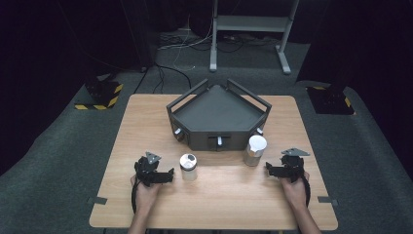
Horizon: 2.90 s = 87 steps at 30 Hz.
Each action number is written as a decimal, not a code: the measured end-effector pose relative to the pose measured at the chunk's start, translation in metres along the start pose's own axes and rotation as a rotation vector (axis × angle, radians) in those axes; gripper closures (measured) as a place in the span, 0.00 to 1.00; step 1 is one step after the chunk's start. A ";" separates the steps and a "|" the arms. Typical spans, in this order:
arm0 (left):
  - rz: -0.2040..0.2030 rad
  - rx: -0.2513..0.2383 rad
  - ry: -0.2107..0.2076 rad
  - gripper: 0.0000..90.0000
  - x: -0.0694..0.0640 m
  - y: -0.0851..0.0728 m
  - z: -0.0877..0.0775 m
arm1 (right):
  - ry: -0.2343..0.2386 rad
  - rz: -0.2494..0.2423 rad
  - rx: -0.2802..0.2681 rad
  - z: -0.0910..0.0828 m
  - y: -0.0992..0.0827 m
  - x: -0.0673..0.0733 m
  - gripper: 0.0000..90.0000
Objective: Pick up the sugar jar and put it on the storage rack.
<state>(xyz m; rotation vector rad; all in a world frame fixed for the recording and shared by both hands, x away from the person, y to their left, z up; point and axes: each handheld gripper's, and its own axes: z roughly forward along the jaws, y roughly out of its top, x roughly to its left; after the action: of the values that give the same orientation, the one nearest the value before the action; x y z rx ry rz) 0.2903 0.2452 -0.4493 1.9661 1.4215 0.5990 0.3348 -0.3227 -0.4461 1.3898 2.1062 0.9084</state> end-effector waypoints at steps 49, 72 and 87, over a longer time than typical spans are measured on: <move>0.046 -0.026 -0.048 0.01 -0.006 -0.009 -0.015 | -0.001 0.000 0.000 0.000 0.000 0.000 0.09; 0.091 -0.063 -0.160 0.01 -0.018 -0.015 -0.020 | -0.001 -0.001 0.000 0.000 0.000 0.000 0.09; 0.126 -0.069 -0.195 0.01 -0.032 -0.011 -0.012 | -0.001 0.000 0.000 0.000 0.000 0.000 0.09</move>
<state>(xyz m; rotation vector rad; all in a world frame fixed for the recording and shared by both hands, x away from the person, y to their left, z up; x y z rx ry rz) 0.2647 0.2199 -0.4486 2.0097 1.1512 0.4896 0.3346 -0.3224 -0.4461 1.3904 2.1054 0.9075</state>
